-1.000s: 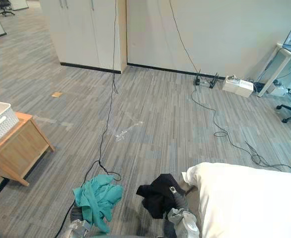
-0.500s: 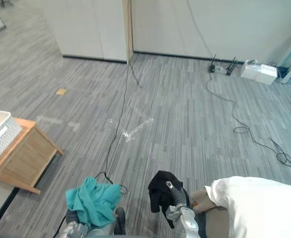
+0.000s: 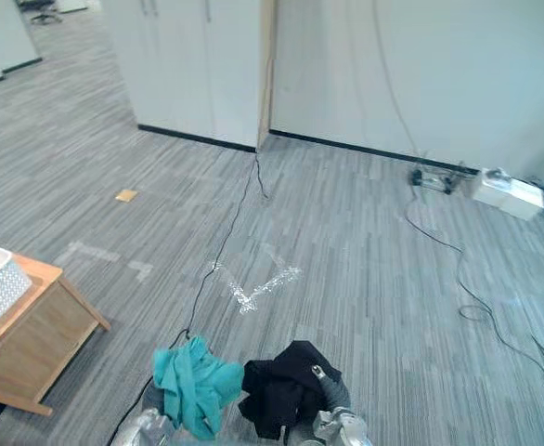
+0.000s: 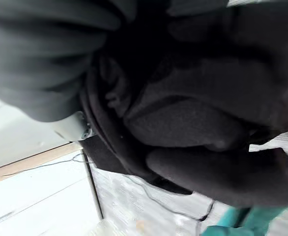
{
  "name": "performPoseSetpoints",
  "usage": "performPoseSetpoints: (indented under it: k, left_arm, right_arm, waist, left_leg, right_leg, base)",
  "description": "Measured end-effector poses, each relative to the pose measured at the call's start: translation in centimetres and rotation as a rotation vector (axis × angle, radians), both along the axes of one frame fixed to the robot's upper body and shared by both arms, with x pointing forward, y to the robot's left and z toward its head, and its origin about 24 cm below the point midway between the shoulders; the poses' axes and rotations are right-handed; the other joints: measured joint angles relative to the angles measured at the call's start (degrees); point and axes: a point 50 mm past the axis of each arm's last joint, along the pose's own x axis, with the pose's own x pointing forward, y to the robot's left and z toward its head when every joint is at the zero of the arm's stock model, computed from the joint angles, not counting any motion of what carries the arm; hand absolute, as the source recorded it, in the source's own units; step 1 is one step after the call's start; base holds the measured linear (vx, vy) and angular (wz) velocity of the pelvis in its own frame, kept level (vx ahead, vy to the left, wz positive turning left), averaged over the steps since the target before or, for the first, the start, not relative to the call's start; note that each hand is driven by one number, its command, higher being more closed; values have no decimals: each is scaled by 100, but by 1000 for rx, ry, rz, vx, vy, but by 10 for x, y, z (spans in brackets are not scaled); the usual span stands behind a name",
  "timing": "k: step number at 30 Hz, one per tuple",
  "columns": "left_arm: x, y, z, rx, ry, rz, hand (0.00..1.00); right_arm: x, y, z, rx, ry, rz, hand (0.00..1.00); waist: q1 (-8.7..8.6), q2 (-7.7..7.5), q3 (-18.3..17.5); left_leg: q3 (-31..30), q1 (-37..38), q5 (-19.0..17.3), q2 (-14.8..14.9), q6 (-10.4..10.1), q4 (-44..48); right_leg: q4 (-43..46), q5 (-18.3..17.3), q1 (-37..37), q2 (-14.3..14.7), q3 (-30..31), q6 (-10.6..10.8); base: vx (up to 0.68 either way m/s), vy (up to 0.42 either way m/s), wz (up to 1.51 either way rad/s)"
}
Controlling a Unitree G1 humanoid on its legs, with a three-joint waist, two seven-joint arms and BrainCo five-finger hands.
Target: Tidy the bed and pick cloth on bed and put in laundry
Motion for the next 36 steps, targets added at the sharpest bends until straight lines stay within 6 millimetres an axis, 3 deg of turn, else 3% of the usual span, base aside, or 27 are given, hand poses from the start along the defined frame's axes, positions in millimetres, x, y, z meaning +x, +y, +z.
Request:
performPoseSetpoints:
  k: [1,2,3,4,6,7,8,10,12,13,15,17,18,20,21,22,24,25,27,28,29,30,31,32,34,36]
  left_arm:
    - [-1,2,1,-1,-6,5,100]
    - [-3,1,-1,-17,2,31,100]
    - [-8,-8,-3,-44,13,38,100]
    - [-10,-12,-4,-56,12,39,100]
    - [-18,-20,-6,-79,21,61,100]
    - [-22,-21,-7,-82,27,71,100]
    - [-24,-19,-5,-80,13,90,100]
    - [-22,-12,-3,-105,-8,154,100]
    - [-22,-3,-1,-145,-39,216,100]
    - [-21,0,1,-140,-52,216,100]
    - [-15,0,6,-139,-88,213,100]
    - [-12,0,7,-139,-93,213,100]
    - [-10,-2,8,-141,-97,208,100]
    - [-11,-4,7,-153,-90,208,100]
    - [-10,-1,7,-148,-83,211,100]
    - [-11,3,7,-141,-75,219,100]
    - [-7,4,7,-140,-79,226,100]
    - [-6,4,8,-139,-80,224,100]
    - [-5,-1,5,-132,-62,176,100]
    - [-6,0,5,-122,-55,166,100]
    - [-8,1,3,-103,-39,155,100]
    - [-11,3,0,-82,-18,150,100]
    - [-13,6,-1,-71,-4,153,100]
    - [-16,9,-3,-52,16,163,100]
    - [-19,11,-4,-20,39,161,100]
    - [-18,10,-4,-15,45,164,100]
  right_arm:
    - [-3,2,1,5,-14,-16,100]
    - [-4,2,2,-2,-30,-22,100]
    - [-2,-6,5,-32,-47,-20,100]
    - [1,-8,7,-44,-48,-20,100]
    - [3,-7,10,-81,-62,12,100]
    - [3,-6,10,-95,-67,28,100]
    - [3,-4,10,-101,-67,59,100]
    - [4,-1,11,-109,-74,131,100]
    - [3,3,10,-103,-72,201,100]
    - [4,5,9,-93,-71,222,100]
    - [12,5,11,-85,-74,250,100]
    - [21,2,14,-92,-86,257,100]
    - [28,-1,17,-105,-104,259,100]
    - [30,-1,18,-108,-109,253,100]
    - [30,3,17,-107,-107,252,100]
    - [29,8,16,-96,-105,246,100]
    - [29,14,17,-92,-113,242,100]
    - [28,15,16,-91,-111,238,100]
    - [28,12,16,-84,-108,215,100]
    - [27,12,16,-78,-107,207,100]
    - [26,11,15,-76,-100,196,100]
    - [27,10,15,-73,-104,190,100]
    - [28,10,16,-74,-107,191,100]
    - [26,9,15,-69,-108,181,100]
    - [17,8,13,-64,-91,162,100]
    - [3,6,8,-58,-58,141,100]
  waist:
    - [-9,-92,-3]
    - [-22,-41,65]
    - [13,206,91]
    - [7,332,108]
    - [-66,405,104]
    - [-45,400,105]
    - [-41,403,100]
    - [17,368,116]
    - [85,369,133]
    - [144,315,110]
    - [343,268,112]
    - [373,224,128]
    - [386,202,138]
    - [407,242,136]
    - [429,184,142]
    - [438,27,66]
    - [441,-124,43]
    - [443,-135,37]
    - [422,-121,29]
    - [406,-118,27]
    - [391,-111,28]
    - [416,-124,20]
    - [409,-109,21]
    - [376,-99,16]
    - [313,-52,-16]
    - [187,-57,-13]
  left_leg:
    - [-105,5,-147,-30,-118,72]
    - [-227,79,-404,91,-277,270]
    - [-197,78,-430,322,-307,372]
    - [-198,93,-376,390,-300,426]
    - [-210,62,-132,509,-335,814]
    - [-243,-74,-66,550,-288,1243]
    - [-406,-644,190,627,-361,2423]
    - [-687,-1541,1236,748,-591,4151]
    - [-555,-2369,1231,940,-527,5344]
    - [-405,-2588,1118,904,-487,5343]
    - [236,-2897,743,762,-453,4448]
    - [700,-2884,672,420,-446,3102]
    - [1002,-2809,907,24,-347,1695]
    - [1483,-2675,1655,-223,-318,136]
    - [1799,-2601,1986,-282,372,-54]
    - [1833,-2553,1851,-489,427,-124]
    - [1761,-2501,1650,-712,630,-121]
    - [1694,-2485,1639,-785,719,-74]
    - [1443,-2262,1447,-959,923,-41]
    - [1333,-2153,1386,-980,928,-45]
    - [1149,-1868,1241,-985,914,-89]
    - [989,-1572,1094,-998,847,-175]
    - [885,-1437,1037,-1009,832,-209]
    - [708,-1178,941,-1018,809,-292]
    - [310,-847,829,-1020,753,-390]
    - [-134,-604,787,-1009,692,-422]
  right_leg:
    - [-626,143,50,-27,159,30]
    - [-653,782,179,77,112,-242]
    - [-548,573,199,267,-23,-330]
    - [-397,409,193,290,-108,-397]
    - [-5,-40,255,304,-262,-487]
    - [45,-168,348,325,-311,-530]
    - [38,-338,534,372,-435,-567]
    - [-157,-541,928,472,-575,-683]
    - [-698,-601,1615,607,-820,-683]
    - [-930,-598,1873,602,-877,-675]
    - [-1491,-487,2462,567,-1030,-606]
    - [-1703,-501,2786,455,-1196,-577]
    - [-1823,-554,2948,329,-1317,-478]
    - [-2003,-639,3173,309,-1418,-301]
    - [-2129,-716,3400,289,-1442,-173]
    - [-2189,-673,3459,120,-1514,-100]
    - [-2135,-468,3451,-35,-1454,-44]
    - [-2049,-404,3450,-79,-1405,-20]
    - [-990,-93,3255,-244,-1118,335]
    - [-534,58,3140,-275,-1014,407]
    - [502,465,2856,-333,-817,576]
    - [1713,629,2393,-433,-677,627]
    - [2310,609,2154,-486,-617,596]
    - [3082,463,1710,-520,-599,392]
    - [3469,29,976,-457,-585,76]
    - [3031,-363,527,-389,-593,97]
  base:
    - [500,-422,75]
    - [518,-407,41]
    - [515,-396,26]
    - [397,-278,22]
    - [377,-270,28]
    - [350,-262,28]
    - [259,-200,30]
    - [336,-220,32]
    - [406,-184,37]
    - [354,-139,33]
    - [410,-83,27]
    - [416,26,46]
    - [462,100,48]
    - [563,159,29]
    - [479,148,28]
    - [386,111,33]
    - [480,153,32]
    - [590,217,47]
    - [484,193,76]
    - [462,166,84]
    - [446,134,71]
    - [430,117,62]
    - [385,87,49]
    - [268,51,50]
    - [328,5,80]
    - [313,-91,130]
